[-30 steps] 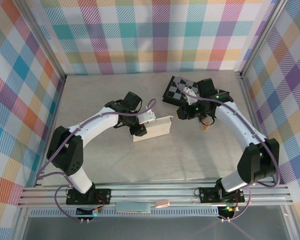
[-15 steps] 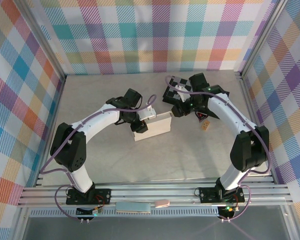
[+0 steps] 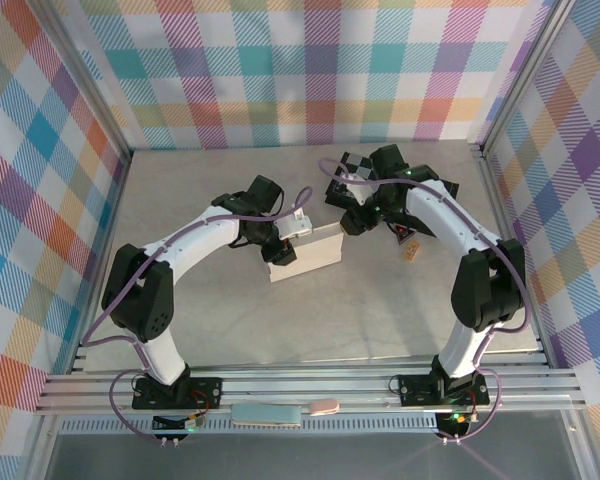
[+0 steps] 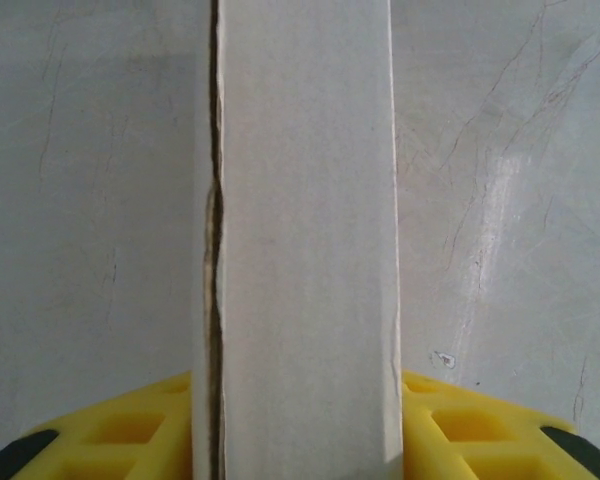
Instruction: Fold the paper box
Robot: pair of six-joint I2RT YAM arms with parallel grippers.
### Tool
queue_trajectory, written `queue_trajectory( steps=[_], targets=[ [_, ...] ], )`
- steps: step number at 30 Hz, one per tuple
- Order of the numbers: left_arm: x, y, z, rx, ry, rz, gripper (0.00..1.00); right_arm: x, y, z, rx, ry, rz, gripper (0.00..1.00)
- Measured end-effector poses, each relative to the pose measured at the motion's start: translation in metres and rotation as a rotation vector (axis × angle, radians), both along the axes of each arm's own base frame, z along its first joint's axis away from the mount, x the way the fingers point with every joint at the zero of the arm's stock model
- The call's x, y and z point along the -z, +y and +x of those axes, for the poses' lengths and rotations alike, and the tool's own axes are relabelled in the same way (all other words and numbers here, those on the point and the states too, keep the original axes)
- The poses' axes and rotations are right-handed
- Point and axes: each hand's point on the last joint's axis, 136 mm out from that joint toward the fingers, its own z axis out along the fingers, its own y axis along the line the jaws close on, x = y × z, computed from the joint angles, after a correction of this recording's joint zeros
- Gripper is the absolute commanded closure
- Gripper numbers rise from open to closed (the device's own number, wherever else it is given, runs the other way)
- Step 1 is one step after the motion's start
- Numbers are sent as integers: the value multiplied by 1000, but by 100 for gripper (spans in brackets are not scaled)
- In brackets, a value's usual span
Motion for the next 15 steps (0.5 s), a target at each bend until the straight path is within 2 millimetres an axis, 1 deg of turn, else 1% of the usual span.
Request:
queue_trajectory(
  steps=[8, 15],
  targets=[
    [0, 1, -3, 3, 14, 1, 56, -3, 4, -1, -65, -25, 4, 57],
    [0, 0, -3, 3, 14, 1, 56, 13, 9, -4, -95, 5, -19, 58]
  ],
)
